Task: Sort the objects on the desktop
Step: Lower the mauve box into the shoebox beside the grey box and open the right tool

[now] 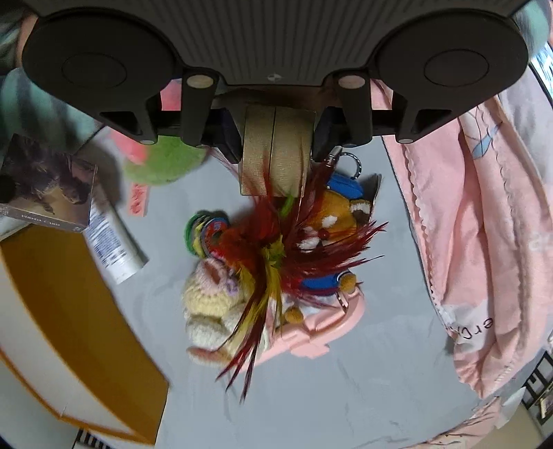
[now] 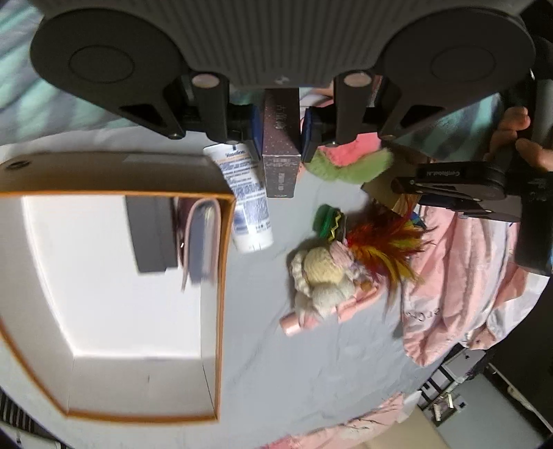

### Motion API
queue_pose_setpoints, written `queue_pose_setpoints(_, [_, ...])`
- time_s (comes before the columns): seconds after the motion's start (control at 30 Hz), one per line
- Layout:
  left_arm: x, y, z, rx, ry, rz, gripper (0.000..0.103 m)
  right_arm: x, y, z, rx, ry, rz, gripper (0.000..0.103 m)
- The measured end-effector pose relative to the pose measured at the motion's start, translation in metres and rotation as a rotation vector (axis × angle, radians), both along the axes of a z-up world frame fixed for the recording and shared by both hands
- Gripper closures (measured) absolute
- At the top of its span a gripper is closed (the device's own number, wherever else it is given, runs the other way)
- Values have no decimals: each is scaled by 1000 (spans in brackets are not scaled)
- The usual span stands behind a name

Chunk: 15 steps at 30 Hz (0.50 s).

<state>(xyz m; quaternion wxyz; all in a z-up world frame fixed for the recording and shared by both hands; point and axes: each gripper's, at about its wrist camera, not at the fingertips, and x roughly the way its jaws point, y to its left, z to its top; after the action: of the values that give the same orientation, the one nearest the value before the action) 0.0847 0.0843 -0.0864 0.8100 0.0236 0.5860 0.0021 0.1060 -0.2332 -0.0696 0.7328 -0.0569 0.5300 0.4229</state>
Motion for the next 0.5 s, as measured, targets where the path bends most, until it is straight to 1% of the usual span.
queue_pose_setpoints(0.1, [-11,-2,17,-37,-41,2,52,2,-17,19,43,-4,6,79])
queue_pose_setpoints(0.33, [-27,-24,71,-156,-175,-36,52,16,-49,76,101,-69,-12,79])
queue_pose_setpoints(0.43, [-25,-39,89,-187,-230,-58,52,29,-61,100,68,-124,-34,79])
queue_pose_setpoints(0.5, [-20,-49,96,-202,-255,-70,52,43,-65,111,9,-173,-42,79])
